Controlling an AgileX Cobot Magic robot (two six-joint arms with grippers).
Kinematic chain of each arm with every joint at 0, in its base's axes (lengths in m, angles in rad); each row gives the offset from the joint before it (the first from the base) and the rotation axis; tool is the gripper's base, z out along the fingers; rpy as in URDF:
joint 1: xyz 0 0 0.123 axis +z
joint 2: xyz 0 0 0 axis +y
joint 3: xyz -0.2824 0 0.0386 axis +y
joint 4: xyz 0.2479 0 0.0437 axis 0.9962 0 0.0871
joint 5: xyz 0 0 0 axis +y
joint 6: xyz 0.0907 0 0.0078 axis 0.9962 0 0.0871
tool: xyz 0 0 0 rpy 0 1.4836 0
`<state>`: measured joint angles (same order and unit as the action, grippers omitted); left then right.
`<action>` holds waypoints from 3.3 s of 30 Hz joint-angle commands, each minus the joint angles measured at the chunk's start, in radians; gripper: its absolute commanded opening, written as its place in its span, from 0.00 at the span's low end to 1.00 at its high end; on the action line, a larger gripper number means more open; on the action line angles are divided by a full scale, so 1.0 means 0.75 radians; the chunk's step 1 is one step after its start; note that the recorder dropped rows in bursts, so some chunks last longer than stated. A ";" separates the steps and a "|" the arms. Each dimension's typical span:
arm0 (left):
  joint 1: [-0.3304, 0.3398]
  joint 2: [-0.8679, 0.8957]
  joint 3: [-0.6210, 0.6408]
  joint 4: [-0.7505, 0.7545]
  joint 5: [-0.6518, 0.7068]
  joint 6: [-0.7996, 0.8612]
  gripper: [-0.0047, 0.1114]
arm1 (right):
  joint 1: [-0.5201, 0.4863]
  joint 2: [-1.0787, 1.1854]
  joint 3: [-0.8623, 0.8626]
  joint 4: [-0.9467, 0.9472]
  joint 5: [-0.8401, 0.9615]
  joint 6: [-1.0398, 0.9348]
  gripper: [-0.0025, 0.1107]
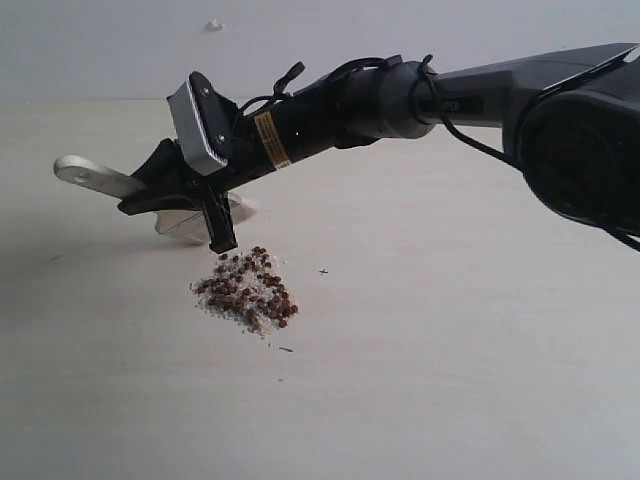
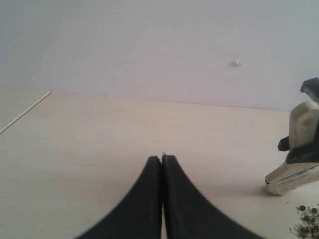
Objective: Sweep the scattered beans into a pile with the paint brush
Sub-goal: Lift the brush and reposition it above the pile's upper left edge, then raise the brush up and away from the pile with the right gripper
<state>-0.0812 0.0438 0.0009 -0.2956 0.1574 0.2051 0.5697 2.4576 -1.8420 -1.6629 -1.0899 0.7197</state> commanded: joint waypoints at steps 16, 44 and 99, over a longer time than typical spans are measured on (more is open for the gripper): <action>0.001 -0.009 -0.001 -0.006 -0.001 0.000 0.04 | -0.034 0.067 -0.012 -0.007 -0.175 0.384 0.02; 0.001 -0.009 -0.001 -0.006 -0.001 0.000 0.04 | -0.095 0.001 -0.051 0.072 0.251 0.364 0.02; 0.001 -0.009 -0.001 -0.006 -0.001 0.000 0.04 | -0.258 -0.488 0.004 -0.109 0.021 1.736 0.02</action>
<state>-0.0812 0.0438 0.0009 -0.2956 0.1574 0.2051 0.4061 2.1252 -1.8617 -1.7603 -1.1638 2.0269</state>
